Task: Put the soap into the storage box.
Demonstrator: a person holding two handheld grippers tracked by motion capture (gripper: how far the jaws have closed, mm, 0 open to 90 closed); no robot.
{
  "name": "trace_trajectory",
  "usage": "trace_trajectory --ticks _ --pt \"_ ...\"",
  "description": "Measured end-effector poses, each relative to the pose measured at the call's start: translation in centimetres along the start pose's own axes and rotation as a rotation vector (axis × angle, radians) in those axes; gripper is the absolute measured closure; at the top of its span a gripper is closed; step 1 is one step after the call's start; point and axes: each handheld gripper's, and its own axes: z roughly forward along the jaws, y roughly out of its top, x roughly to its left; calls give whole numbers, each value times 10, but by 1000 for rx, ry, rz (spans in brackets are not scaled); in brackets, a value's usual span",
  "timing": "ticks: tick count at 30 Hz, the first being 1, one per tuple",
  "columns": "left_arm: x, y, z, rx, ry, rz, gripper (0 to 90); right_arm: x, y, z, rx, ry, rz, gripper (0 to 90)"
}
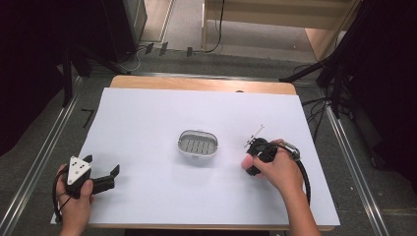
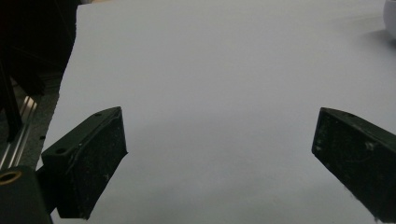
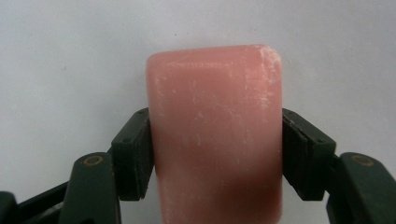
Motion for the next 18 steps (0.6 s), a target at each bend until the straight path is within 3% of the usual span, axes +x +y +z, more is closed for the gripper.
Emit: trace_trajectory --ticks 4,9,18 --pt "0 0 0 0 0 -1 36 0 -1 1 9 -8 -23 342" --pt "0 0 0 1 1 1 36 -3 -1 0 6 0 -16 378" --pt "0 0 0 0 1 1 36 -2 0 -1 10 -12 -64 384"
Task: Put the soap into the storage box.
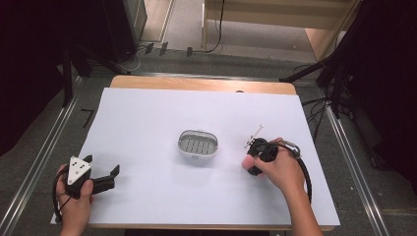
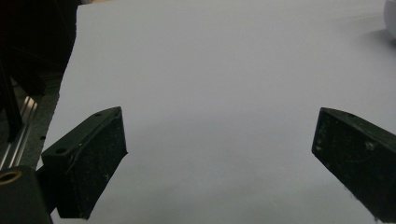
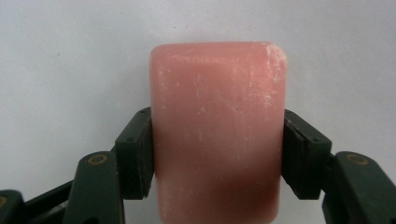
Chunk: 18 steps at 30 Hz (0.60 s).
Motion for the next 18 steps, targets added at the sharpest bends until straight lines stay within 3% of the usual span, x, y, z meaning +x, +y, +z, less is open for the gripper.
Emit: trace_trajectory --ticks 5,18 --pt "0 0 0 2 1 1 36 0 4 -6 -18 0 -14 385" --pt "0 0 0 0 0 0 36 8 32 -34 -47 23 -114 384"
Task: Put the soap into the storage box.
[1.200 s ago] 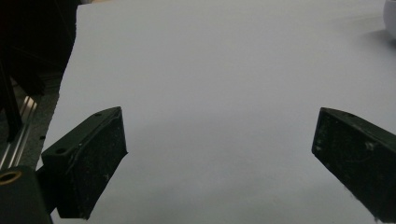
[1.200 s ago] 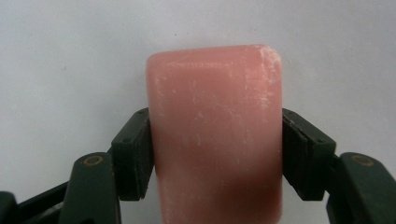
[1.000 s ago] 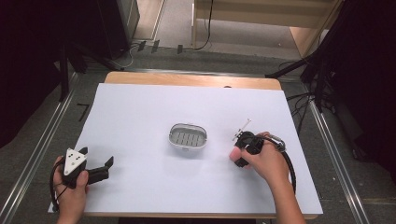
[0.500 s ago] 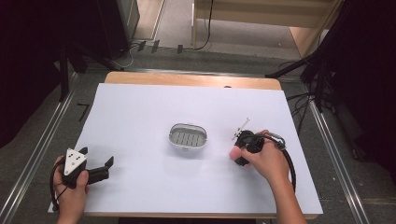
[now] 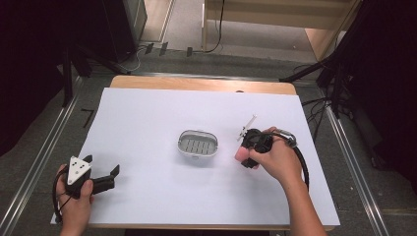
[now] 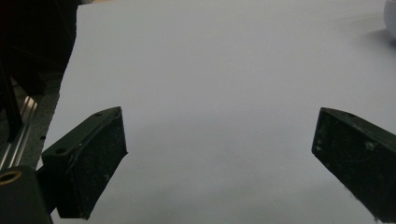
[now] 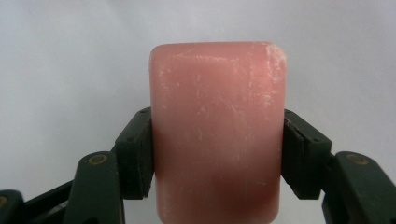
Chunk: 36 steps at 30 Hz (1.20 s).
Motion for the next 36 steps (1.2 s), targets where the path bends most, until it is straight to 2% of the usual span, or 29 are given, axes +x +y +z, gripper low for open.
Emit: trace_trajectory --ticks 6,9,21,36 --pt "0 0 0 0 0 -1 36 0 14 -5 -10 3 -39 384" --pt "0 0 0 0 -1 -1 36 0 18 -6 -15 7 -42 385" --pt "0 0 0 1 -2 -2 36 9 49 -14 -26 2 -114 385" --pt "0 0 0 -3 -3 -3 36 19 82 -13 -31 14 -174 385"
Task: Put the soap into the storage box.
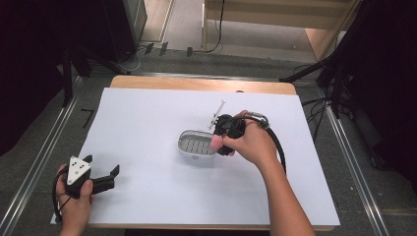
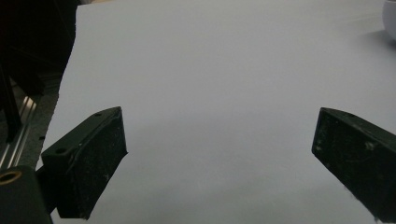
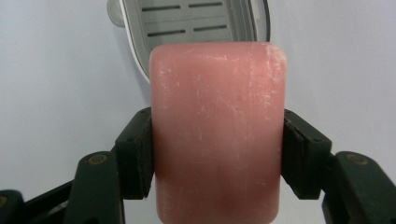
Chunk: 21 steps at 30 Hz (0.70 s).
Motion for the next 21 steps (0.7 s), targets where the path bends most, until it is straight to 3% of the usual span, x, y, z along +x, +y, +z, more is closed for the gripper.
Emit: trace_trajectory --ticks 21 --pt "0 0 0 1 -3 1 36 7 43 11 5 14 -63 385"
